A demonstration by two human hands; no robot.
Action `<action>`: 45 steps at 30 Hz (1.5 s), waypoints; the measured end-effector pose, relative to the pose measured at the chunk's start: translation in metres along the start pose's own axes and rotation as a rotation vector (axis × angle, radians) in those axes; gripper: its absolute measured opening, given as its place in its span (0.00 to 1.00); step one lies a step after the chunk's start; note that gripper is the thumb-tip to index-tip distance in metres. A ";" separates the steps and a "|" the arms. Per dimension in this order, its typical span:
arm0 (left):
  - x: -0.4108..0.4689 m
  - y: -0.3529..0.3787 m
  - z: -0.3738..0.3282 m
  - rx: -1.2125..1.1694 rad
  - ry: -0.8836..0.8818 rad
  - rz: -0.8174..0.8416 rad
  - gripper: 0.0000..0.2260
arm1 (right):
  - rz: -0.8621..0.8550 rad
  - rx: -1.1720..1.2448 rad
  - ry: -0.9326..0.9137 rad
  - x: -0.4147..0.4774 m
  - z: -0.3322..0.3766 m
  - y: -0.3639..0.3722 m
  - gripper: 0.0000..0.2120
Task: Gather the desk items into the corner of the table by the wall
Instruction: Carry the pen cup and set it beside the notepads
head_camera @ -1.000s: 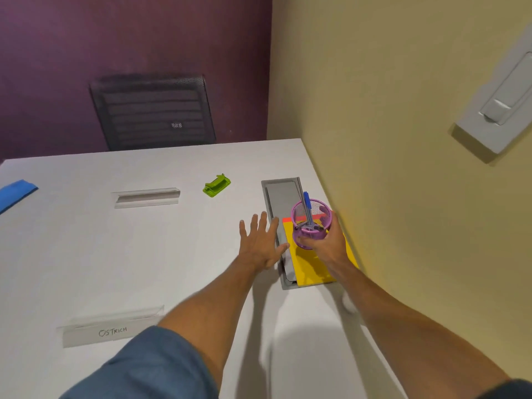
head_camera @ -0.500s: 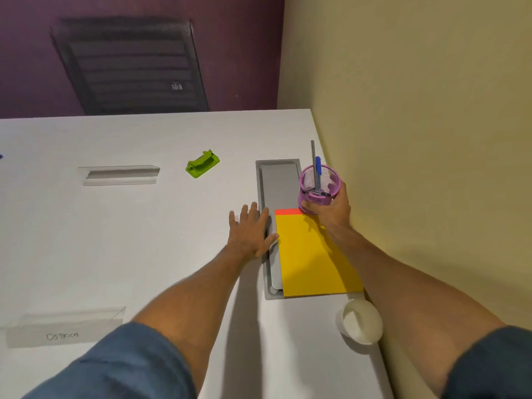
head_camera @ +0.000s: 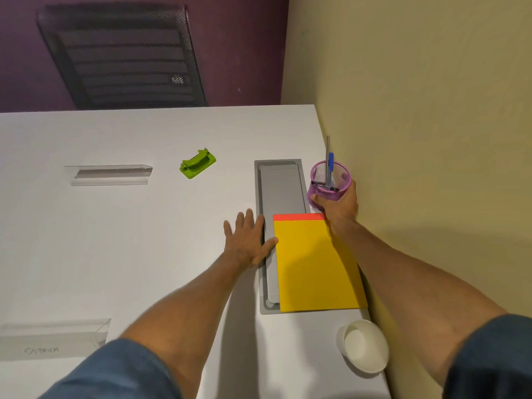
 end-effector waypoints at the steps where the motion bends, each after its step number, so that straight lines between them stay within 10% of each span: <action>1: 0.000 0.001 0.000 -0.007 -0.003 -0.002 0.36 | 0.004 0.005 0.001 0.001 0.000 0.001 0.42; 32: -0.035 -0.019 0.008 0.048 -0.002 -0.002 0.30 | -0.179 -0.050 0.084 -0.013 -0.005 0.011 0.41; 45: -0.073 -0.029 0.020 0.037 -0.022 0.007 0.32 | -0.299 -0.414 0.165 -0.053 0.001 -0.005 0.22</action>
Point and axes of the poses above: each hand's wrist, its own x-axis towards the middle knuckle, its own y-axis out of the palm, z = x × y, the point moved 2 cm from there along x, towards the middle knuckle, and after that the axes turned 5 degrees about y, right-handed, at the moved point
